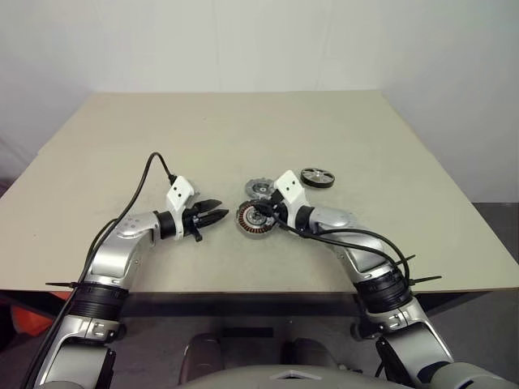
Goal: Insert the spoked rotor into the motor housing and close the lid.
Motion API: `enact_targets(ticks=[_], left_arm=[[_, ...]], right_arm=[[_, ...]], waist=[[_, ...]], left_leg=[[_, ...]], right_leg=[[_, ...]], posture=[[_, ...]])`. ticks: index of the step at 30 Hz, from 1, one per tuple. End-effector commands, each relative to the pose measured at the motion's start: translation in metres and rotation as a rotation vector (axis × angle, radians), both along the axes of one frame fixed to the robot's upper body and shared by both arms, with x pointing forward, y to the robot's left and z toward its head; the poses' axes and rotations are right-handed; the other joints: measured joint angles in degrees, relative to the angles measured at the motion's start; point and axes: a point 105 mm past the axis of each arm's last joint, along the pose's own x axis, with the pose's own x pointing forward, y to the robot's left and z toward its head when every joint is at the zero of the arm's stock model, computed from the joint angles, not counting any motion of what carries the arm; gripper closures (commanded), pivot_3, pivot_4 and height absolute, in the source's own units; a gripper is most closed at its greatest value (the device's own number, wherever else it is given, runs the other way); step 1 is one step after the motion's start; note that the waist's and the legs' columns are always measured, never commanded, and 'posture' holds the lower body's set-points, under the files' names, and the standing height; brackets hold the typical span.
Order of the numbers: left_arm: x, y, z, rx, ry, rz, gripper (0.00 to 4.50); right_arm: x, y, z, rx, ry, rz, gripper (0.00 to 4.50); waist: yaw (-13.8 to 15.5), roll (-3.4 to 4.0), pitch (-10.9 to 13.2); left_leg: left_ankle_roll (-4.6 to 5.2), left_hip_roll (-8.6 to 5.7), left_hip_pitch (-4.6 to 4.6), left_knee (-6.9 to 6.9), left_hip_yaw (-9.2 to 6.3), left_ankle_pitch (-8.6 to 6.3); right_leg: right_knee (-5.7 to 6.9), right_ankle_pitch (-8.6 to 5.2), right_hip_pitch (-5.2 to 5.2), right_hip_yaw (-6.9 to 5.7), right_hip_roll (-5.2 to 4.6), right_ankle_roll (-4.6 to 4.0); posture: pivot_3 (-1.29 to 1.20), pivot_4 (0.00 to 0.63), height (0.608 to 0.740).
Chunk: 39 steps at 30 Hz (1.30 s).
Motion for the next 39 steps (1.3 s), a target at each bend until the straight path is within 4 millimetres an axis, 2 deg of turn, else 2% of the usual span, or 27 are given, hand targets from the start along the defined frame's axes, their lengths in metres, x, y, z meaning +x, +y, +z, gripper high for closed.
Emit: enact_targets(ticks=[1,4,8,13,17,19,21,23,28,29,33,39], left_arm=[[0.004,-0.001,0.012,0.007,-0.056,-0.004,2.84],[0.004,-0.001,0.013,0.008,-0.058,-0.001,2.84],[0.004,-0.001,0.013,0.012,-0.057,-0.002,2.84],[0.003,-0.004,0.011,0.009,-0.052,-0.007,2.84],[0.003,-0.007,0.01,0.005,-0.05,-0.011,2.84],[0.002,-0.008,0.01,0.001,-0.05,-0.014,2.84],[0.002,-0.01,0.01,-0.004,-0.049,-0.017,2.84],[0.002,-0.014,0.01,-0.009,-0.048,-0.022,2.84],[0.002,-0.018,0.009,-0.015,-0.043,-0.039,2.84],[0.001,-0.019,0.009,-0.014,-0.042,-0.047,2.84],[0.002,-0.021,0.009,-0.012,-0.043,-0.054,2.84],[0.003,-0.022,0.009,-0.009,-0.042,-0.063,2.84]], right_arm=[[0.0,0.003,-0.007,-0.003,0.012,0.0,4.31],[0.004,-0.003,-0.02,-0.04,0.026,-0.04,4.31],[0.011,-0.004,0.006,0.002,-0.043,-0.045,4.31],[0.007,-0.005,0.028,0.026,-0.102,-0.008,4.31],[0.011,-0.018,0.043,0.049,-0.131,-0.053,4.31],[0.018,-0.032,0.041,0.045,-0.121,-0.11,4.31],[0.035,-0.062,0.029,0.021,-0.085,-0.254,4.31],[0.054,-0.106,0.022,0.021,-0.06,-0.448,3.88],[0.077,-0.174,0.037,0.122,-0.067,-0.777,2.37],[0.079,-0.184,0.041,0.164,-0.062,-0.831,2.37],[0.081,-0.2,0.048,0.33,0.01,-0.915,2.37],[0.08,-0.19,0.043,0.626,0.23,-0.921,2.37]], waist=[[0.0,-0.01,0.0],[0.0,-0.01,0.0],[0.0,-0.02,0.0],[0.0,-0.02,0.0],[0.0,-0.02,0.0],[0.1,-0.02,0.0],[0.1,-0.02,0.0],[0.2,-0.03,0.0],[-0.1,0.0,0.0],[-0.2,0.0,0.0],[-0.1,0.01,0.0],[0.0,0.01,0.0]], left_leg=[[0.0,0.0,0.0,0.0,0.0,0.0],[0.0,0.0,-0.01,0.0,0.0,0.0],[-0.02,-0.01,0.02,0.01,0.0,0.01],[-0.05,0.0,0.02,0.02,0.0,0.03],[-0.04,0.0,0.0,0.01,-0.01,0.02],[-0.04,-0.01,0.0,0.01,-0.01,0.02],[-0.04,-0.01,0.0,0.02,-0.01,0.03],[-0.07,-0.03,0.03,0.04,-0.01,0.04],[-0.11,-0.06,-0.08,0.09,-0.01,0.07],[-0.11,-0.04,-0.09,0.08,0.0,0.07],[-0.12,0.0,-0.06,0.04,0.0,0.08],[-0.12,-0.02,-0.06,0.07,0.01,0.08]], right_leg=[[0.0,0.0,0.0,0.0,0.0,0.0],[0.0,0.0,0.0,0.0,-0.01,0.0],[0.02,0.0,0.03,0.01,-0.01,0.0],[0.06,0.0,0.01,0.01,-0.01,0.0],[0.05,0.0,0.0,0.01,0.0,0.0],[0.05,0.0,0.0,0.01,-0.01,0.0],[0.06,0.0,0.0,0.01,-0.01,0.0],[0.06,0.0,0.05,0.02,-0.03,0.0],[0.14,0.01,-0.04,0.02,-0.04,-0.01],[0.17,0.01,-0.13,0.05,0.0,-0.02],[0.33,-0.08,-0.21,0.04,0.05,-0.16],[0.35,-0.08,-0.2,0.04,0.02,-0.16]], posture=[[0.0,0.0,0.74],[0.0,0.0,0.74],[0.0,0.0,0.74],[0.0,0.0,0.74],[0.0,0.0,0.74],[0.0,0.0,0.74],[0.0,0.0,0.74],[0.0,0.0,0.74],[0.0,0.0,0.74],[0.0,0.0,0.74],[0.0,0.0,0.74],[0.0,0.0,0.74]])
